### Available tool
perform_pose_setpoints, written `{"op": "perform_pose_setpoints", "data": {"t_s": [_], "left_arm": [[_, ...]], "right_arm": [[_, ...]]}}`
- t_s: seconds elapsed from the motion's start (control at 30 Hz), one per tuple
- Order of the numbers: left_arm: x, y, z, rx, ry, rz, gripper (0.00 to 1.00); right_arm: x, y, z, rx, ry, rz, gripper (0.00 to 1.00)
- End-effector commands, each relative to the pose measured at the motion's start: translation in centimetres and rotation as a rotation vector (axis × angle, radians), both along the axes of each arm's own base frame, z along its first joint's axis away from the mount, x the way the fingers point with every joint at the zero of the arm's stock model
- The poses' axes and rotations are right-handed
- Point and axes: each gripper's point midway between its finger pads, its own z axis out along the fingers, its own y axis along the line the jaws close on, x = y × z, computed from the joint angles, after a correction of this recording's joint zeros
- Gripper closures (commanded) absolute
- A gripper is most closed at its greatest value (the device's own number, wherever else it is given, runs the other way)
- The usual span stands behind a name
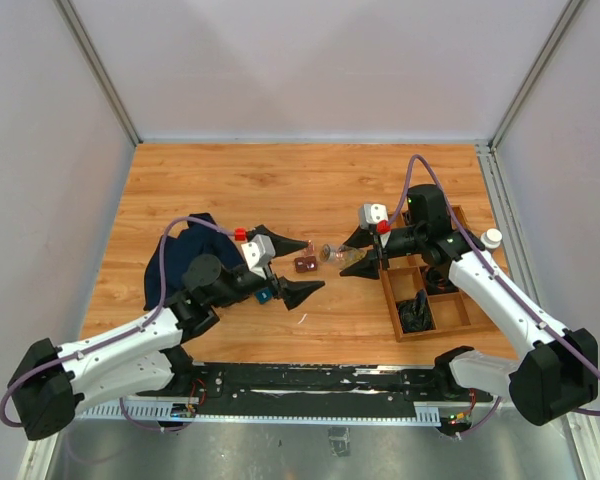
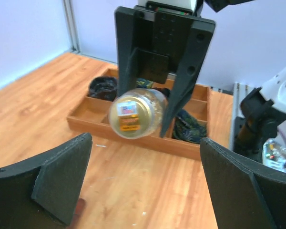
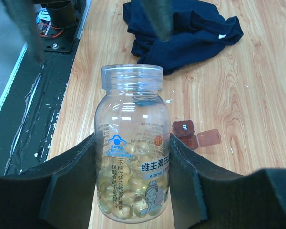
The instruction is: Sort the pills into containers
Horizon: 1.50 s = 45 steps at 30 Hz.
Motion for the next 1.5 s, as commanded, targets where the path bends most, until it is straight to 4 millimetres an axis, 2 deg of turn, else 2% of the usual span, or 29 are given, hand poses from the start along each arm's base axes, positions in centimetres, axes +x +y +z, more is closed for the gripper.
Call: {"op": "perform_pose_setpoints", "data": {"t_s": [0.0,0.2,0.37,0.6,0.73,0.83,1.17,1.2,1.23,1.27,1.33,1.47], "left_arm": [[0.3,0.0,2.2,0.008,-0.228,-0.142,0.01],[1.3,-1.1,2.4,0.029,-0.231,-0.24,0.02],[2.1,-2.2,1.6,0.055,-0.199,-0.269,0.16],[2.4,-2.5,2.4,0.029,-0.187,-0.267,0.29],[2.5,-2.7,2.5,0.02,-0.172,-0.27,0.44],[2.4,-2.8,2.3,0.021,-0.162,-0.28,0.52],[2.8,-3.3,1.4,0.037,-0.105,-0.29,0.56],[2.8,-3.3,1.4,0.035,-0.092,-0.287,0.6],[2.9,-3.3,1.4,0.03,-0.077,-0.28,0.69],[3.2,-3.2,1.4,0.023,-0.052,-0.263,0.82],[3.8,-3.1,1.4,0.005,0.024,-0.219,0.98],[5.2,-1.8,2.0,-0.097,0.238,-0.05,1.0]], "right_arm": [[-0.4,0.1,0.8,0.03,-0.034,0.03,0.99],[-0.4,0.1,0.8,0.032,-0.033,0.034,0.99],[-0.5,0.1,0.9,0.035,-0.037,0.036,0.99],[-0.5,0.0,0.9,0.035,-0.037,0.035,0.99],[-0.5,0.0,0.9,0.036,-0.036,0.037,0.99],[-0.5,0.0,1.0,0.037,-0.038,0.036,0.99],[-0.5,0.0,0.9,0.035,-0.036,0.035,0.99],[-0.5,0.0,0.9,0.036,-0.037,0.035,0.99],[-0.5,0.0,0.9,0.036,-0.039,0.035,0.99],[-0.5,0.0,0.9,0.035,-0.037,0.034,0.99],[-0.5,0.0,0.9,0.035,-0.039,0.033,1.0],[-0.3,-0.1,0.9,0.034,-0.04,0.026,0.99]]}}
